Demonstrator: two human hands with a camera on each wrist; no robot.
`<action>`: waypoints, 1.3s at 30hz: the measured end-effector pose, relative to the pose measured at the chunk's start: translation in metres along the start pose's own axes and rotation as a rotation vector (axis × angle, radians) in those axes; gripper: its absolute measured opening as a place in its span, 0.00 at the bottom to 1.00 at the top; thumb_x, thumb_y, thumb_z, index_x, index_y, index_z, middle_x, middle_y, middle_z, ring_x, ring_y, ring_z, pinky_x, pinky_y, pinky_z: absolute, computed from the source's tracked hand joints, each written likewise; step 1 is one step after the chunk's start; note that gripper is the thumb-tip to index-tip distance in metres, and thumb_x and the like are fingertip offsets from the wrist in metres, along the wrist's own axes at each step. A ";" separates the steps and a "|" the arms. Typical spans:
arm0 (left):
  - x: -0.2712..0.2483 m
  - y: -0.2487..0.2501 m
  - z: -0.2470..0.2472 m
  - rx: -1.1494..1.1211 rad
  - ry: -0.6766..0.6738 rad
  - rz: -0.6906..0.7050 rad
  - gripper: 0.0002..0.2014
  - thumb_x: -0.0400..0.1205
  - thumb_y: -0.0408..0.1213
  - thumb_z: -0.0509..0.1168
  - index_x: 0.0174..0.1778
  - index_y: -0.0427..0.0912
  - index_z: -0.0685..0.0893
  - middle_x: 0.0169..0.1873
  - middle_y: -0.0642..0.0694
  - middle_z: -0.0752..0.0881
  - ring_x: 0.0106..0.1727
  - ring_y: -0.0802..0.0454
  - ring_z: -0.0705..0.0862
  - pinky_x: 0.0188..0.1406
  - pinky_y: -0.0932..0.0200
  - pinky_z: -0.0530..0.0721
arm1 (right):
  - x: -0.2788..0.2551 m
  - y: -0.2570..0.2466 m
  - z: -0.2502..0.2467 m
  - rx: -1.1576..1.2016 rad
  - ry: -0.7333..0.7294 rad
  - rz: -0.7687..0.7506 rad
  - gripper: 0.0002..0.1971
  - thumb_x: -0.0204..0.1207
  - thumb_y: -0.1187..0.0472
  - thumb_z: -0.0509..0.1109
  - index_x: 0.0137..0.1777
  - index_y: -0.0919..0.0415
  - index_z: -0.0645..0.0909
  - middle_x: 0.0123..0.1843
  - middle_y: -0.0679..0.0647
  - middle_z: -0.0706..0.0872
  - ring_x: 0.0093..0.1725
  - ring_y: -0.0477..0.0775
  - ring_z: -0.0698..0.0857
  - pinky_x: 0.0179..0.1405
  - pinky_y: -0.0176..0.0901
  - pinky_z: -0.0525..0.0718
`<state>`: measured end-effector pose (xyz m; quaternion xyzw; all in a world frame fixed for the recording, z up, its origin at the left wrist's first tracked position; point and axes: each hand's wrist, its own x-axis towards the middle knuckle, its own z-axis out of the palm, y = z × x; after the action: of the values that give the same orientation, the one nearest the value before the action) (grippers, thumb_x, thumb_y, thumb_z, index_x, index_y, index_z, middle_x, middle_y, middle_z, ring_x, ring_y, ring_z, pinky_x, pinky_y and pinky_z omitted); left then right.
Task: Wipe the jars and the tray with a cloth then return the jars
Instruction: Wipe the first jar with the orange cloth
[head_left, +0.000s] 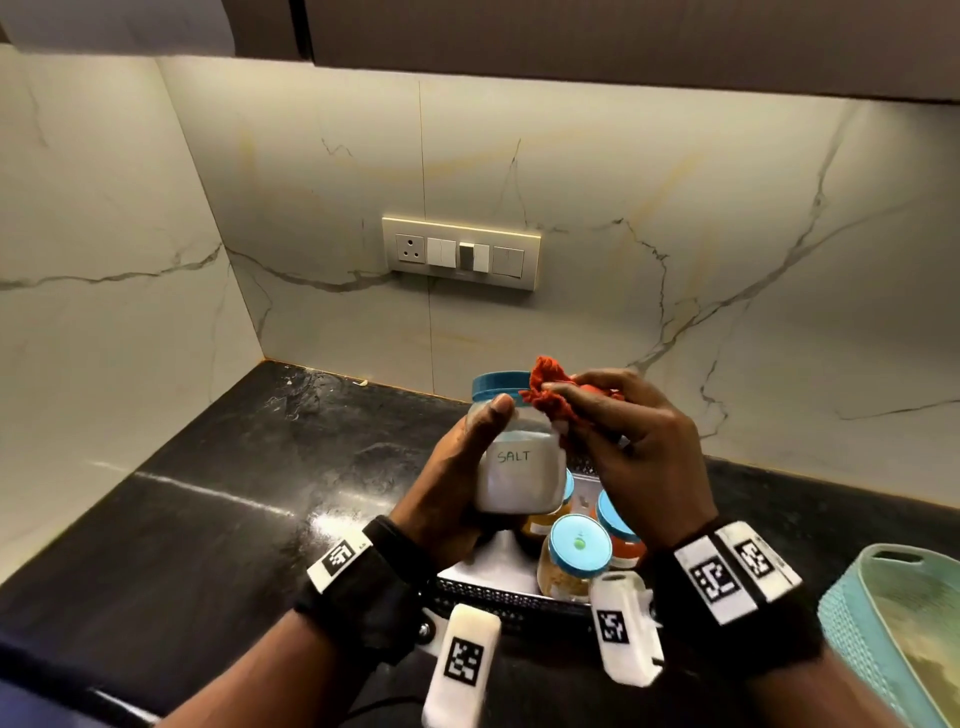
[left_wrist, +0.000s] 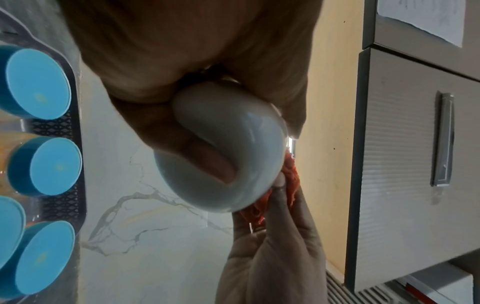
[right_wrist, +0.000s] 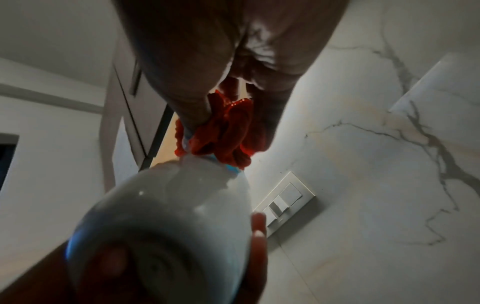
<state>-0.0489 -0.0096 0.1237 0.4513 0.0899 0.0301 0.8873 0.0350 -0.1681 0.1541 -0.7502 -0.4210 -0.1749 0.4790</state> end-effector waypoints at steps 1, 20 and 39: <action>0.000 0.002 0.002 -0.015 -0.004 -0.007 0.37 0.79 0.59 0.72 0.77 0.36 0.76 0.47 0.38 0.88 0.35 0.49 0.89 0.23 0.62 0.83 | -0.004 -0.002 0.002 -0.001 0.001 -0.001 0.14 0.77 0.60 0.76 0.62 0.51 0.89 0.59 0.51 0.85 0.57 0.47 0.85 0.55 0.29 0.83; 0.009 0.005 -0.022 -0.171 -0.155 -0.061 0.40 0.61 0.63 0.84 0.64 0.40 0.89 0.50 0.38 0.91 0.45 0.46 0.91 0.42 0.51 0.91 | -0.037 -0.015 0.013 0.028 -0.038 -0.098 0.18 0.72 0.68 0.81 0.59 0.51 0.91 0.60 0.49 0.85 0.60 0.45 0.85 0.56 0.39 0.85; 0.010 0.003 -0.017 0.102 -0.009 0.026 0.40 0.70 0.63 0.78 0.74 0.45 0.78 0.65 0.35 0.88 0.59 0.39 0.90 0.46 0.37 0.90 | -0.003 -0.006 0.011 -0.004 0.047 0.010 0.13 0.73 0.67 0.79 0.56 0.55 0.92 0.56 0.54 0.86 0.55 0.45 0.85 0.52 0.21 0.79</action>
<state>-0.0419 0.0068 0.1149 0.4973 0.0815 0.0349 0.8630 0.0268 -0.1591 0.1507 -0.7488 -0.4057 -0.1909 0.4881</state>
